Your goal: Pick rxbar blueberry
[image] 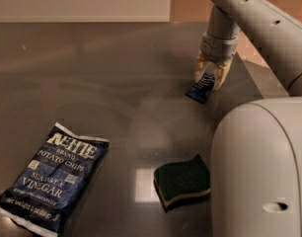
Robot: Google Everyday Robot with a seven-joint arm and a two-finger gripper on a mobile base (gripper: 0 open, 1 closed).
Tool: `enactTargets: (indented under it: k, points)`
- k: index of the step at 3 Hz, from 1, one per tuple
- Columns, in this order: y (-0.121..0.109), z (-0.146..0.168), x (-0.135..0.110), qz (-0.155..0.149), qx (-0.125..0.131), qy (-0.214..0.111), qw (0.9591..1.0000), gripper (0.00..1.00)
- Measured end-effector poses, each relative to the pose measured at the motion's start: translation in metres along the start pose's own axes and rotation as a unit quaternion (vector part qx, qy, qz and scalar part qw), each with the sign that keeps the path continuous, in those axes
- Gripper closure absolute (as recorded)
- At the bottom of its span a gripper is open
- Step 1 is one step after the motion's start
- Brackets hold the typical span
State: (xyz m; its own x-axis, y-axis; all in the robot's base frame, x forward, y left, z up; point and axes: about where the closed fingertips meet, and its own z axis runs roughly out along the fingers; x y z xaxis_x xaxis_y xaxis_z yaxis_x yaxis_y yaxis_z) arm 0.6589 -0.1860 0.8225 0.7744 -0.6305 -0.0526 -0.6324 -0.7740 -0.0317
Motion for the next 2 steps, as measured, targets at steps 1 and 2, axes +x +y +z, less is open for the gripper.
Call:
enactTargets:
  k: [1,2]
  points:
    - [0.0007,-0.0010,0.0004,0.001,0.000,0.000,1.0000,0.59]
    - [0.0018,-0.0019,0.0008,0.002,-0.001,0.001,1.0000,0.60]
